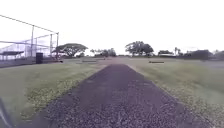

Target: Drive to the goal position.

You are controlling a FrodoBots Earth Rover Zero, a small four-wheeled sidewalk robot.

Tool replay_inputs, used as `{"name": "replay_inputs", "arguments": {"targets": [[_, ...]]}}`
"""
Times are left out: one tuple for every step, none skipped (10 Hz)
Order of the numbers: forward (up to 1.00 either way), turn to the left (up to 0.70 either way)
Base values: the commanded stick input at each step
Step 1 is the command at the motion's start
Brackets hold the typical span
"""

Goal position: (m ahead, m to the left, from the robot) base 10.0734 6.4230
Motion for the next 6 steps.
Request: {"name": "replay_inputs", "arguments": {"targets": [[0.70, 0.00], [0.70, 0.00], [0.70, 0.00], [0.70, 0.00], [0.70, 0.00], [0.70, 0.00]]}}
